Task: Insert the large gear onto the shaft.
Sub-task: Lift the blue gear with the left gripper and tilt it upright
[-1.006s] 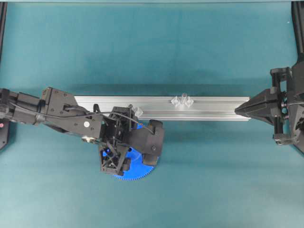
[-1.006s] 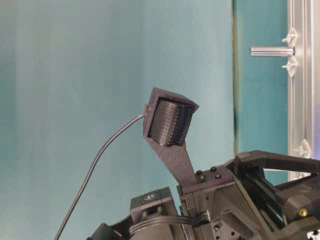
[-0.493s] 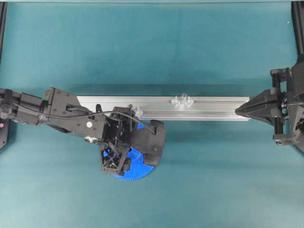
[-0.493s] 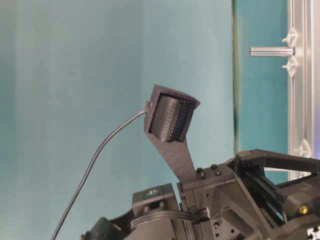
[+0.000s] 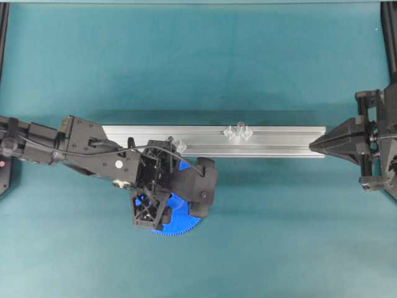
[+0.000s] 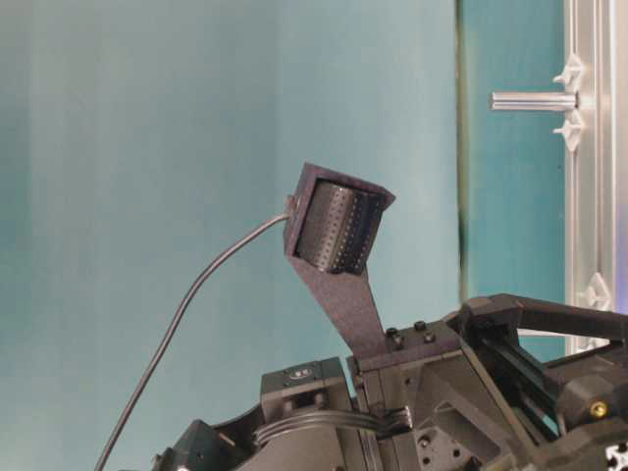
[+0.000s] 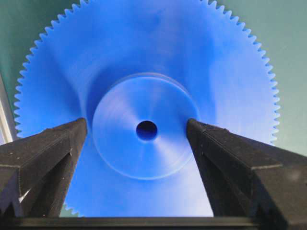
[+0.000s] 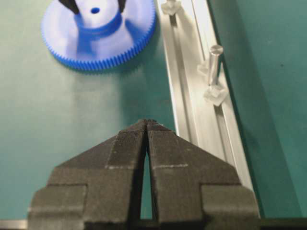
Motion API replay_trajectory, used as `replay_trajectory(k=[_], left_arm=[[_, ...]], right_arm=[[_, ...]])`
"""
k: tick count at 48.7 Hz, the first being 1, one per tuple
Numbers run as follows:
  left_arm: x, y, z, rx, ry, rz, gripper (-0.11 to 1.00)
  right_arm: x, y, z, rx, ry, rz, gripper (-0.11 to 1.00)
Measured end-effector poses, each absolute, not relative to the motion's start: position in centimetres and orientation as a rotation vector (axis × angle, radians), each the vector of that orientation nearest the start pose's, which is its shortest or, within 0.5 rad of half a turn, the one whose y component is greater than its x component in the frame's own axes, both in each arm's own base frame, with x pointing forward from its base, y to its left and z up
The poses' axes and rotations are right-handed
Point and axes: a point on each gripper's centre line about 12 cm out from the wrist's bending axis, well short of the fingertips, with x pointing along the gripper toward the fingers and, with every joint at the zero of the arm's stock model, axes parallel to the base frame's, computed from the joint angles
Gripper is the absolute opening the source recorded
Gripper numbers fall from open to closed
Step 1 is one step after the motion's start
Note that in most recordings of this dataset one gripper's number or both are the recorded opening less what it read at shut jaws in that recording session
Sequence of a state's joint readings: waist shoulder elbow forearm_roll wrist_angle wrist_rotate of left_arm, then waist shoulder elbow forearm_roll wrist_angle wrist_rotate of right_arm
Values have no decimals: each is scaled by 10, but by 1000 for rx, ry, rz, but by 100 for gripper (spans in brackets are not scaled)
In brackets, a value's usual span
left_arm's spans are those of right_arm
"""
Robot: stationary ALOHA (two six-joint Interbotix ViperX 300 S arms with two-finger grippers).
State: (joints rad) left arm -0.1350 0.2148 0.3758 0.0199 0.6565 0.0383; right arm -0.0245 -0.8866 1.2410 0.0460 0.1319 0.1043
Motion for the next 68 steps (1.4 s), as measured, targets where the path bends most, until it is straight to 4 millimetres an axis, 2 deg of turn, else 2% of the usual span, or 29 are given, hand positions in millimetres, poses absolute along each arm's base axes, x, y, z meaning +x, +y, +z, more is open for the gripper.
replay_trajectory(k=[25, 45, 57, 68], left_arm=[[406, -58, 132, 148, 1276, -148, 94], [410, -59, 127, 147, 1292, -147, 94], [413, -49, 122, 113, 1300, -114, 94], [414, -50, 120, 108, 1296, -112, 94]], right_arm=[[188, -4, 202, 156, 479, -55, 10], [185, -4, 199, 156, 484, -55, 10], [181, -4, 199, 156, 467, -54, 10], [180, -4, 201, 156, 459, -53, 10]])
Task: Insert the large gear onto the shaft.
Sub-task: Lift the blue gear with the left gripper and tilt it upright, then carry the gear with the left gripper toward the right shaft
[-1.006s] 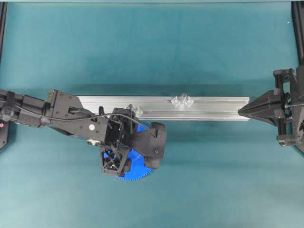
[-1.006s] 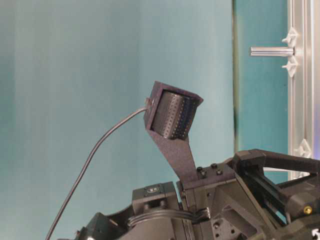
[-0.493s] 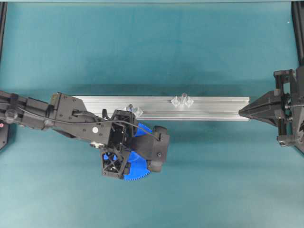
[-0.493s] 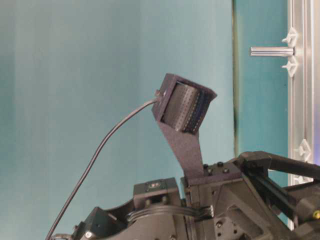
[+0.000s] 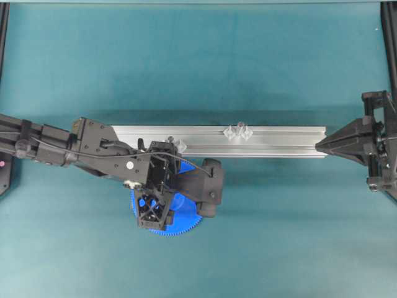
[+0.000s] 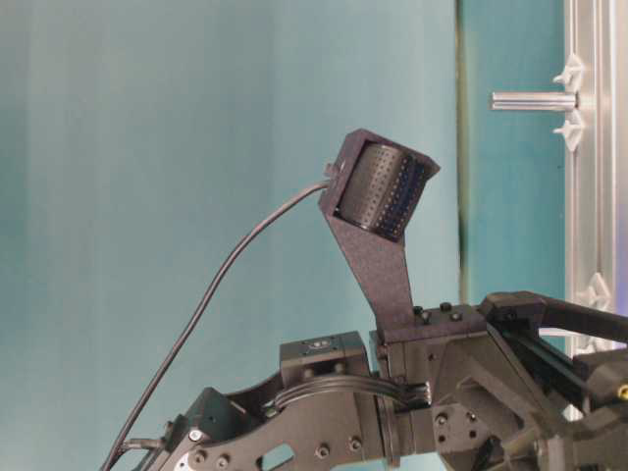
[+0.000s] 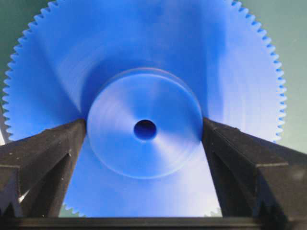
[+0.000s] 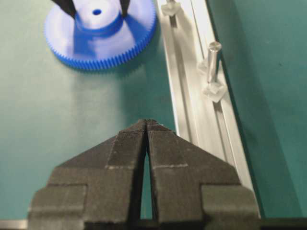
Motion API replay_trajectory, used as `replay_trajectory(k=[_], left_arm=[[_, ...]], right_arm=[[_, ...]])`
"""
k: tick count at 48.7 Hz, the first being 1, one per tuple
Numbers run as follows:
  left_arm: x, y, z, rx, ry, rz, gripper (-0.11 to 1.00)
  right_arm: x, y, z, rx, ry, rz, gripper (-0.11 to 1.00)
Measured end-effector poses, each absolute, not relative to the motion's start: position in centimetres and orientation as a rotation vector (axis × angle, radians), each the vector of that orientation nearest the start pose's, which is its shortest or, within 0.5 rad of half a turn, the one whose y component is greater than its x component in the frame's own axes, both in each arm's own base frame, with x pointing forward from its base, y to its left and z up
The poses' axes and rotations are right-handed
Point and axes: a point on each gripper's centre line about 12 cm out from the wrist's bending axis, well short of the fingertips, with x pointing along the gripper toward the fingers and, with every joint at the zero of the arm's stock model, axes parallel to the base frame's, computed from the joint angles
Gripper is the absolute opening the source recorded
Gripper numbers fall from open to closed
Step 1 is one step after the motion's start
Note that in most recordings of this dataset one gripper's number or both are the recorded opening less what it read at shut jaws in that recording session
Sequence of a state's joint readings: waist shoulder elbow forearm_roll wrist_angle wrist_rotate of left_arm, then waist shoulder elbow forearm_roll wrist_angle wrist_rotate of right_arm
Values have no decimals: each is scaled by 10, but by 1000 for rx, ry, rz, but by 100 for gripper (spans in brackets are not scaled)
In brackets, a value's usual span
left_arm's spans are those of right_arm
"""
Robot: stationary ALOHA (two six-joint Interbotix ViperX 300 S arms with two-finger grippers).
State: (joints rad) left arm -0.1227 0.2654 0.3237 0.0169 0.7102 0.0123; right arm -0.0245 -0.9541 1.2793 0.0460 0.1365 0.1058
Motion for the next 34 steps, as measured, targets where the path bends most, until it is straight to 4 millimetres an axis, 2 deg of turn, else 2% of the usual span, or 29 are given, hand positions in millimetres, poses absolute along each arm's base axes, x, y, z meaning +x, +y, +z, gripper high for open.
replay_trajectory(k=[18, 28, 34], left_arm=[[419, -50, 118, 66, 1258, -83, 92], [418, -51, 119, 64, 1253, -83, 78], [418, -51, 119, 64, 1253, -84, 78]], right_arm=[[180, -4, 201, 156, 459, -53, 10], [180, -4, 201, 156, 459, -53, 10], [180, -4, 201, 156, 459, -53, 10]])
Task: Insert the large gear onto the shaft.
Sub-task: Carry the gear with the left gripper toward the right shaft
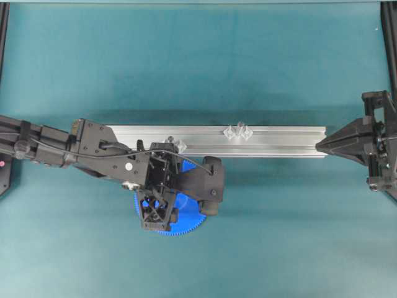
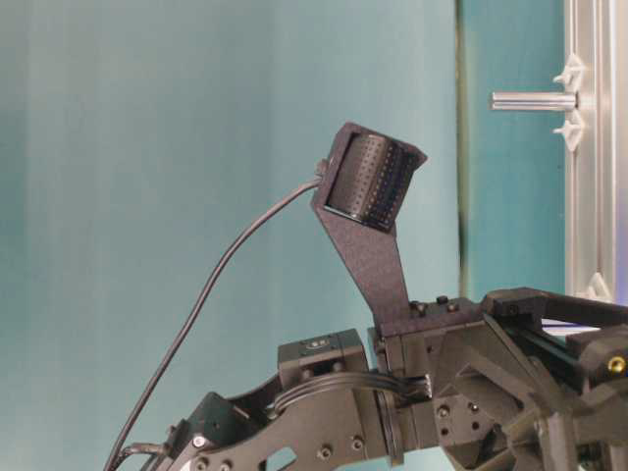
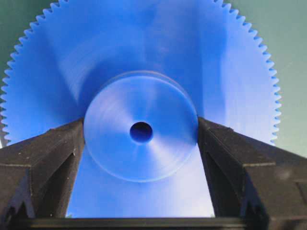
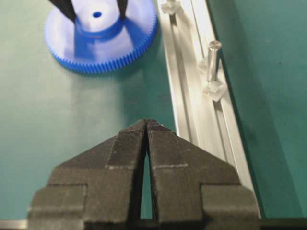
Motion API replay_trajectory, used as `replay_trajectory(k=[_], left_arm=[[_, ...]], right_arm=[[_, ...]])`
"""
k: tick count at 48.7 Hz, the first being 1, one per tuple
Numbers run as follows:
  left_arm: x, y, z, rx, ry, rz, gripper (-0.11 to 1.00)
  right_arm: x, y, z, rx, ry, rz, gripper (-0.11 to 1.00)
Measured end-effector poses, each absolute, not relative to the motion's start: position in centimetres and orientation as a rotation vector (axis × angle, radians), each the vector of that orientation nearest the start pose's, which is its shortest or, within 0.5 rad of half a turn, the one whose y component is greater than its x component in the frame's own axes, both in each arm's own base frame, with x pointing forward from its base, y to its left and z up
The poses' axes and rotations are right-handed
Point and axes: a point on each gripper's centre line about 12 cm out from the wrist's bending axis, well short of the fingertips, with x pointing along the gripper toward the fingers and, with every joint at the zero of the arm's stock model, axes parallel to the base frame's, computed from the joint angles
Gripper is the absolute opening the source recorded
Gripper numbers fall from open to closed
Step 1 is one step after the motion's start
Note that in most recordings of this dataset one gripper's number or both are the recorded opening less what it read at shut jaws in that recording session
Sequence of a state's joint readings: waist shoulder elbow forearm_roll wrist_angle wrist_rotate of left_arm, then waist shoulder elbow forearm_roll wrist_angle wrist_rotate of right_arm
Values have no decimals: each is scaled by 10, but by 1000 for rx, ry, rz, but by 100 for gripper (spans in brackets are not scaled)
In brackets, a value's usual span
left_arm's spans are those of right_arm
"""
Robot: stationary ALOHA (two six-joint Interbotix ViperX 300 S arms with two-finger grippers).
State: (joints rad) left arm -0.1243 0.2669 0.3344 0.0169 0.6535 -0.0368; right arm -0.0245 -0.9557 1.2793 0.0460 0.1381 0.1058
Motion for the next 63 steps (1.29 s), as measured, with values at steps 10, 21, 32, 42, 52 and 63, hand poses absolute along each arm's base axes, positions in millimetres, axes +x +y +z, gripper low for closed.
replay_trajectory(k=[10, 21, 32, 42, 52, 63], left_arm=[[417, -51, 120, 67, 1250, -85, 78], [417, -51, 124, 73, 1241, -90, 78], [417, -49, 145, 71, 1192, -90, 78], [414, -52, 159, 75, 1171, -98, 78], [412, -52, 179, 150, 1213, -145, 78], [421, -50, 199, 225, 1199, -192, 78]], right_arm=[[180, -4, 201, 159, 459, -53, 10], [180, -4, 201, 159, 459, -53, 10], [179, -4, 200, 159, 461, -53, 10], [179, -4, 199, 157, 464, -54, 10], [179, -5, 198, 160, 463, -60, 10], [177, -6, 197, 162, 461, -66, 10]])
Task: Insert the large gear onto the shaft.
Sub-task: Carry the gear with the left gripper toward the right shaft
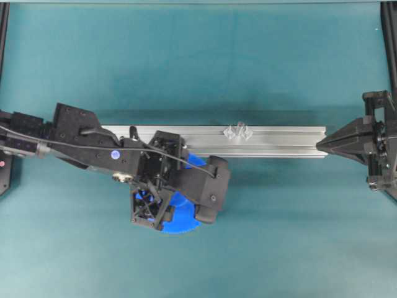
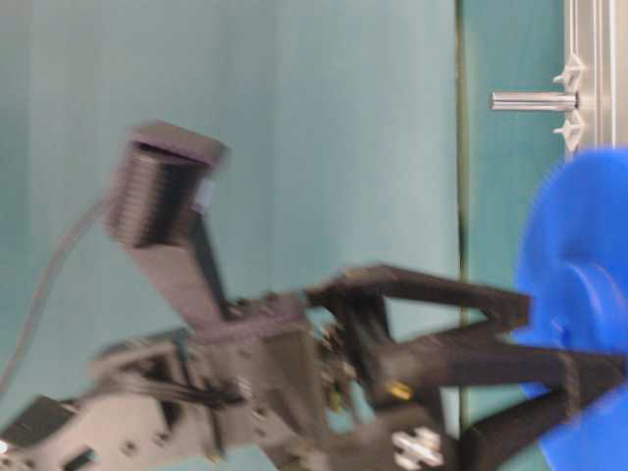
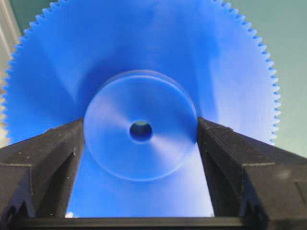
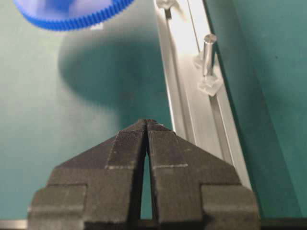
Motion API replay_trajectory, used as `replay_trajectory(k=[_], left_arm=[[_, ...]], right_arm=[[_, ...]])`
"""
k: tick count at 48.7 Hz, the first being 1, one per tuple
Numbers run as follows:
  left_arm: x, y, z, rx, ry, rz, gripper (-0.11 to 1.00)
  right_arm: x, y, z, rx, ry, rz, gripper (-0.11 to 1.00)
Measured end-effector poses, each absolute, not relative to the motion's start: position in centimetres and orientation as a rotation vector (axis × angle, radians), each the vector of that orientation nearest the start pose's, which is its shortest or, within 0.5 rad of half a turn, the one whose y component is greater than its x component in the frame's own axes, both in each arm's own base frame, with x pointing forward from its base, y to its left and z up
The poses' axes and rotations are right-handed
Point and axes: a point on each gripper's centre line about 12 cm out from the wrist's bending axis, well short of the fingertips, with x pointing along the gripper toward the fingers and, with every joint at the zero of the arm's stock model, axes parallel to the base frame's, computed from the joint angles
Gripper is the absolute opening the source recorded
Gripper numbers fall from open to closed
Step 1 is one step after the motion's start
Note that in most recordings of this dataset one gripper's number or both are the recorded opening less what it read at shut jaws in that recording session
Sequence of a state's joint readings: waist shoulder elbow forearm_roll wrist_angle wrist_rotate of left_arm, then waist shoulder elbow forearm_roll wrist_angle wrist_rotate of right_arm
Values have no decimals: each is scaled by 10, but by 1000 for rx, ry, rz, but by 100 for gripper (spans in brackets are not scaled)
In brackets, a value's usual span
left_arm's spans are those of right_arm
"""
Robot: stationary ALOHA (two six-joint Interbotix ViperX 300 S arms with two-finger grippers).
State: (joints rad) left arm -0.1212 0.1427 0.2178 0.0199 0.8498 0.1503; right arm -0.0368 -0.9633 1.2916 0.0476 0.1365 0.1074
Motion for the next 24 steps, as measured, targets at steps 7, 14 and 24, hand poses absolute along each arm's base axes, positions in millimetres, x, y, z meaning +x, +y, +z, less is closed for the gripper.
replay_trajectory(k=[7, 14, 24], left_arm=[[430, -30, 212, 219, 1165, -163, 78], [439, -3, 224, 240, 1130, -137, 78], [459, 23, 223, 280, 1095, -123, 78]], right_arm=[[175, -6, 199, 163, 447, -69, 10], [173, -7, 203, 163, 424, -72, 10], [170, -8, 204, 164, 425, -75, 10]])
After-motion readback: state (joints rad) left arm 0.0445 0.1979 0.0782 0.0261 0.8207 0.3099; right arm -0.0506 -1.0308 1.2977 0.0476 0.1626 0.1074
